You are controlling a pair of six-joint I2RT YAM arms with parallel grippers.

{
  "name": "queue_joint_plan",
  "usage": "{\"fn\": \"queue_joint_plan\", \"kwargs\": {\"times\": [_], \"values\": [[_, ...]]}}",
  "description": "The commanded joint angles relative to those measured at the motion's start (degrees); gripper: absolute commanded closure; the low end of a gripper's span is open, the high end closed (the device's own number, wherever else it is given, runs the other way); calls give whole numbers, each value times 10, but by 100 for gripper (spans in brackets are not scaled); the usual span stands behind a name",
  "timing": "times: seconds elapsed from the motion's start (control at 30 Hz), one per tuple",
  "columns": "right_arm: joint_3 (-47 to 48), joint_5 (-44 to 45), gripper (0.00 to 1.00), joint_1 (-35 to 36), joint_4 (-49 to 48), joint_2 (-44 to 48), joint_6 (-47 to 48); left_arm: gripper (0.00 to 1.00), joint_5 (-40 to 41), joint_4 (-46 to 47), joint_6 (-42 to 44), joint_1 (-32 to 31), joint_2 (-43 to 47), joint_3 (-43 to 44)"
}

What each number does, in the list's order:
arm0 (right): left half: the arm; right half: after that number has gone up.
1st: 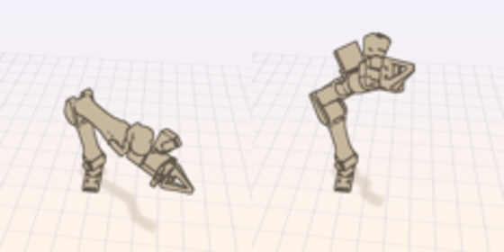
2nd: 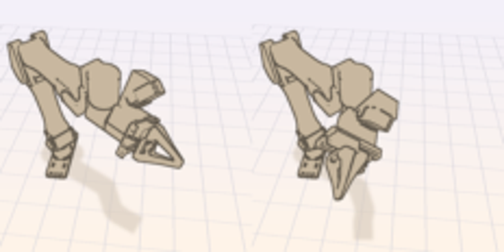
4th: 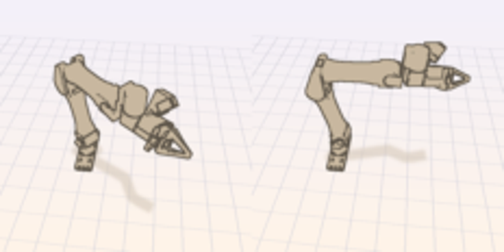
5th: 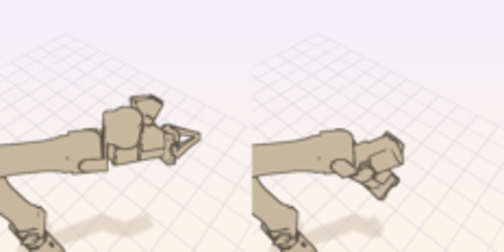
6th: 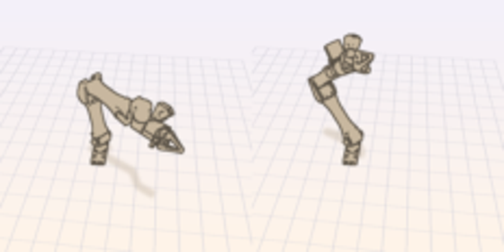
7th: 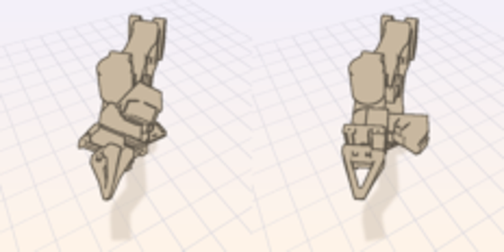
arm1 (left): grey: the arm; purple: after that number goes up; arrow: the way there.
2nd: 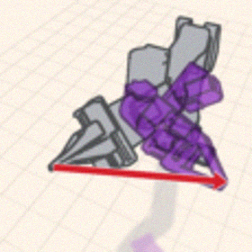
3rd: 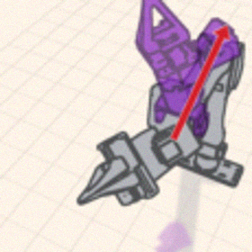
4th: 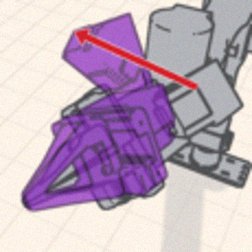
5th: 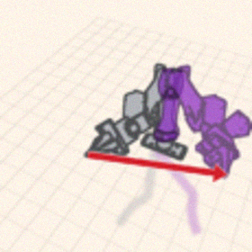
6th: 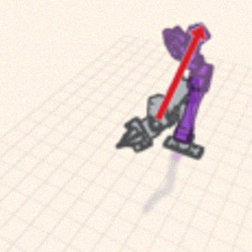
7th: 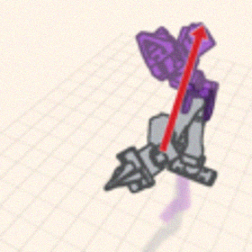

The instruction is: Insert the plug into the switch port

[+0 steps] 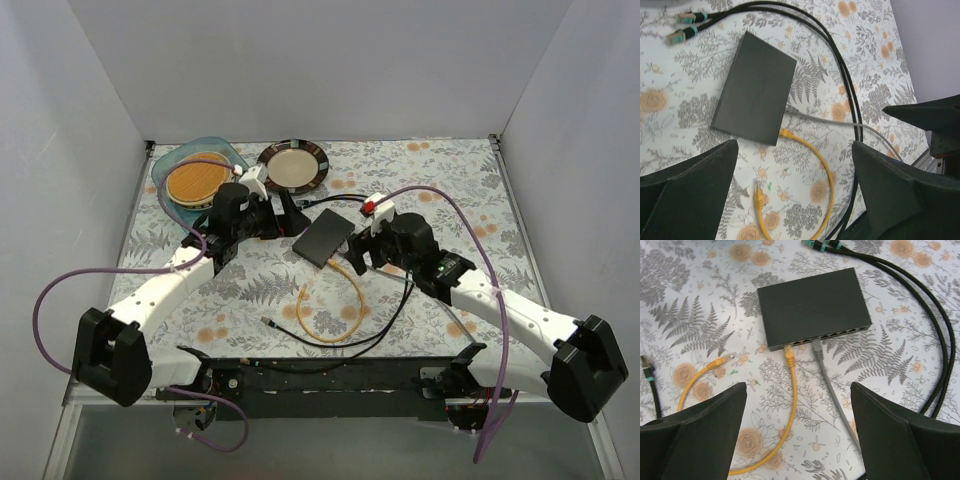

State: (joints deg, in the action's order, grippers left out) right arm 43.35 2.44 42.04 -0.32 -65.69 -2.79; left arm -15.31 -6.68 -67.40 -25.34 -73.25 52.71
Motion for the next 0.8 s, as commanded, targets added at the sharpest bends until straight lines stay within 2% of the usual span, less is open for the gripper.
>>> {"fn": "queue_joint_plan", "kwargs": {"times": [0.0,0.17,0.3,0.43,0.77], "values": [[-5,22,10,51,35,32,-6,2,5,-54,-12,0,71,-41],[12,98,11,147,49,9,-11,2,42,-96,-8,0,115,-43],[42,133,8,203,47,-39,-13,2,52,-120,-3,1,114,-21],[75,148,9,261,21,-87,-16,2,58,-139,-10,1,109,-4],[147,155,31,351,-58,-265,-30,2,207,-258,-61,11,82,30]]}}
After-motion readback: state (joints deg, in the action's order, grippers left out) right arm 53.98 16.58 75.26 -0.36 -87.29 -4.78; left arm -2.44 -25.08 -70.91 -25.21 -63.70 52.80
